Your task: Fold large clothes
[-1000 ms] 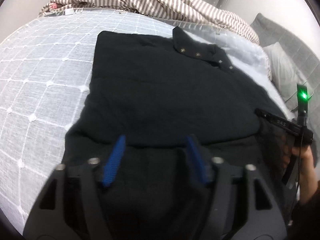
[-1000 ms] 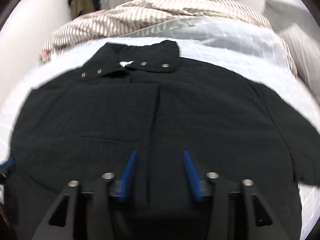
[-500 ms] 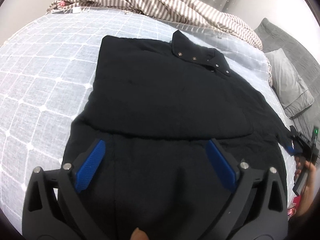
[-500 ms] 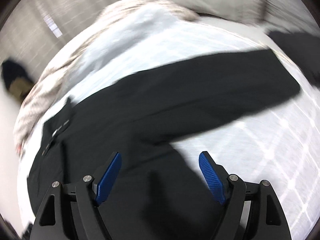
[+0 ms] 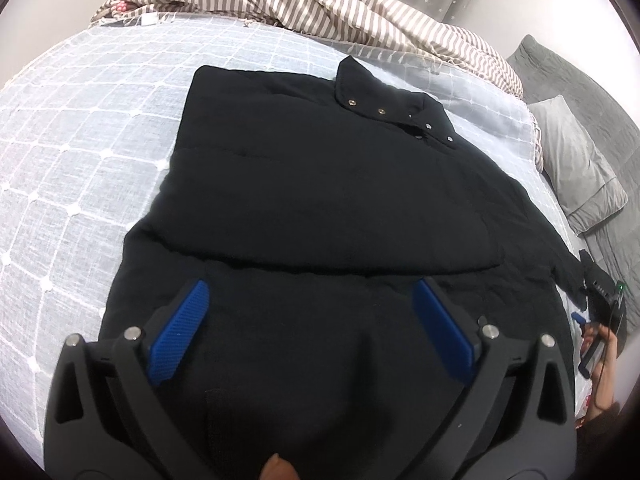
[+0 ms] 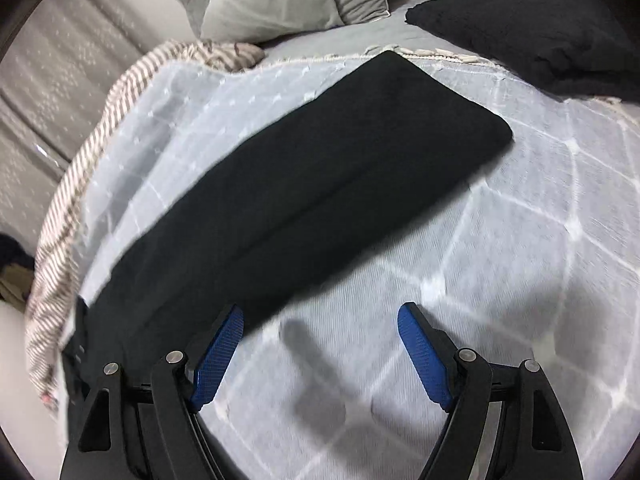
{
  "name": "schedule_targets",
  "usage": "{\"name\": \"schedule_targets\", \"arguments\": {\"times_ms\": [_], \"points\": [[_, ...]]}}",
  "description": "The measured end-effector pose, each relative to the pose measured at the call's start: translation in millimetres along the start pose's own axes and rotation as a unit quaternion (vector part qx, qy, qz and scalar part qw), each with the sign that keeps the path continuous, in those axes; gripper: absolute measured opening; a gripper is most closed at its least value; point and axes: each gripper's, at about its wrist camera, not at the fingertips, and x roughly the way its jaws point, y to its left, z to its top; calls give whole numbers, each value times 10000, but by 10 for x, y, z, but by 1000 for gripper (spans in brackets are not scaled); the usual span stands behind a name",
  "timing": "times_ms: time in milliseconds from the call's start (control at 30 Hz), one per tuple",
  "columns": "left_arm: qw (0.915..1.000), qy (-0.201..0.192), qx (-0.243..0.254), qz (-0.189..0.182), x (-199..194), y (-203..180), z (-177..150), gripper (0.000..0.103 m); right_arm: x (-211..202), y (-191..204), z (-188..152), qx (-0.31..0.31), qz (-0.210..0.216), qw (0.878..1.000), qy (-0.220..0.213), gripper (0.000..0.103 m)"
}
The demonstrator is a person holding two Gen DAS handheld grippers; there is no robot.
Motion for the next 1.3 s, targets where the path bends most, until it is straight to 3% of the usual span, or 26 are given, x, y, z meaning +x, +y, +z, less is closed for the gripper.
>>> {"name": "schedule_targets", "arguments": {"times_ms": [167,233,267,333,433,567,767,967,1067,1133,1167,1200,1300], "points": [[9998,-28,155,88,29,-39,-9,102,131,42,75,156,252,9992,-258,78],[9997,-14,207,134,45,-53,-22,102,184,104,85,72,435,9985,-330,57],[9996,-2,238,172,58,-60,-28,102,234,143,104,51,514,9982,-313,51],[9995,17,255,209,69,-70,-39,102,291,196,104,24,646,9975,-271,27],[9995,50,246,199,80,-76,-47,102,224,240,111,-74,601,9973,-421,12],[9995,58,255,196,79,-88,-54,102,-67,337,91,-261,749,9939,-763,8],[9996,35,235,162,49,-85,-52,102,-560,843,1,-1065,797,9829,-1274,7],[9999,5,141,68,8,-59,-37,102,-952,1560,-334,-2252,805,9585,-1555,7],[9999,-8,153,55,-9,-64,-39,102,-1109,2018,-696,-3165,895,9312,-1574,7],[9998,-2,170,41,-7,-75,-38,102,-1148,2320,-1010,-3915,895,9029,-1535,7],[9998,12,180,35,-4,-81,-39,102,-1152,2459,-1191,-4323,893,8847,-1495,7],[9998,19,188,36,-3,-82,-42,102,-1112,2644,-1485,-4938,885,8544,-1355,7],[9997,31,245,70,-6,-97,-46,102,-823,2888,-2126,-5972,839,7949,-666,8]]}}
